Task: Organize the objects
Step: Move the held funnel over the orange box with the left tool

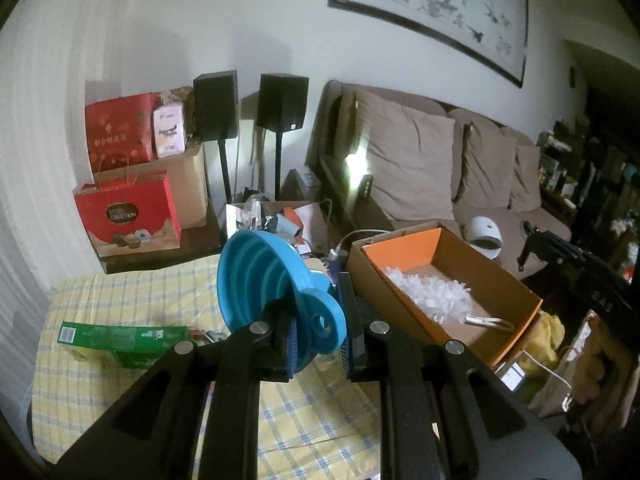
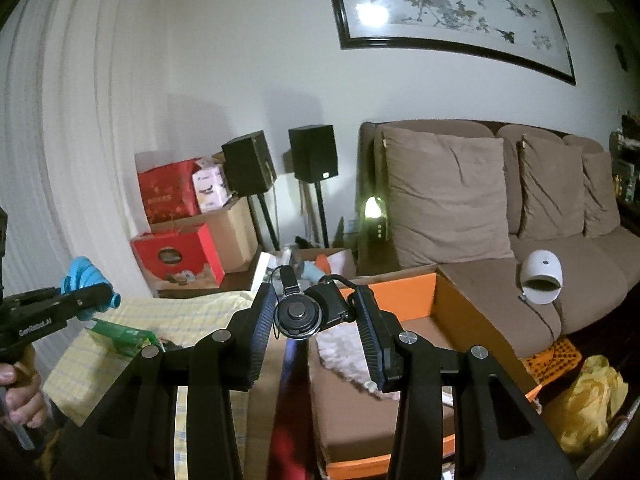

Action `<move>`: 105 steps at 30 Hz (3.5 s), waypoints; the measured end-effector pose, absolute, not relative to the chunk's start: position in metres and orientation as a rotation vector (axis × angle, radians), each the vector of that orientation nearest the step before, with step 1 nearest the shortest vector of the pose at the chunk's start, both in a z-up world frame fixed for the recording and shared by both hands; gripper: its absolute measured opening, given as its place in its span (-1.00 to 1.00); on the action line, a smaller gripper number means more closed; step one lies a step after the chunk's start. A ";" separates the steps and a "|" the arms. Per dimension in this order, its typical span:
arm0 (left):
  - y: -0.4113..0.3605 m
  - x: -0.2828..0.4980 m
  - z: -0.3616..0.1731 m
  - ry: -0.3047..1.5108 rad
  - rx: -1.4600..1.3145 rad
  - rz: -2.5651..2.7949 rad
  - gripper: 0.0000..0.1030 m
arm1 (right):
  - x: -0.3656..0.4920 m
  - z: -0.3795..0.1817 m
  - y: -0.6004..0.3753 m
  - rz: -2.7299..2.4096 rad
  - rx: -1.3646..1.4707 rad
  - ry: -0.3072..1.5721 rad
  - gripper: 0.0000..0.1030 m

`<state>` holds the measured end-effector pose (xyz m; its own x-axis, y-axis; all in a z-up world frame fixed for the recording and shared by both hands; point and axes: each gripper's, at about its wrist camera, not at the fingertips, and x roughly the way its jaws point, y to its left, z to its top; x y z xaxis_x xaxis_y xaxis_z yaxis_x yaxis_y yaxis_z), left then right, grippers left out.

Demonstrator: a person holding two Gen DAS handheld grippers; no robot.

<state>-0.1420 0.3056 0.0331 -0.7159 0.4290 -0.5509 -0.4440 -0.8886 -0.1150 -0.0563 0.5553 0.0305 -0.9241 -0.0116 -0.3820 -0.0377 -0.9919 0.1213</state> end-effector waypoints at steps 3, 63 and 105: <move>0.309 -0.141 0.035 0.034 -0.781 2.545 -0.71 | -0.054 0.031 0.560 3.052 -0.603 0.210 -0.20; 0.414 -0.121 0.079 0.050 -0.571 2.392 -0.71 | -0.022 0.036 0.633 2.859 -0.512 0.288 -0.20; 0.473 -0.154 0.016 0.119 -0.722 2.362 -0.71 | -0.039 0.009 0.656 2.756 -0.687 0.327 -0.19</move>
<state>-0.1542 0.4734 0.0159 -0.6327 0.5668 -0.5277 -0.6170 -0.7807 -0.0989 -0.0390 0.6561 0.0091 -0.8471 0.2150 -0.4859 -0.3227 -0.9347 0.1491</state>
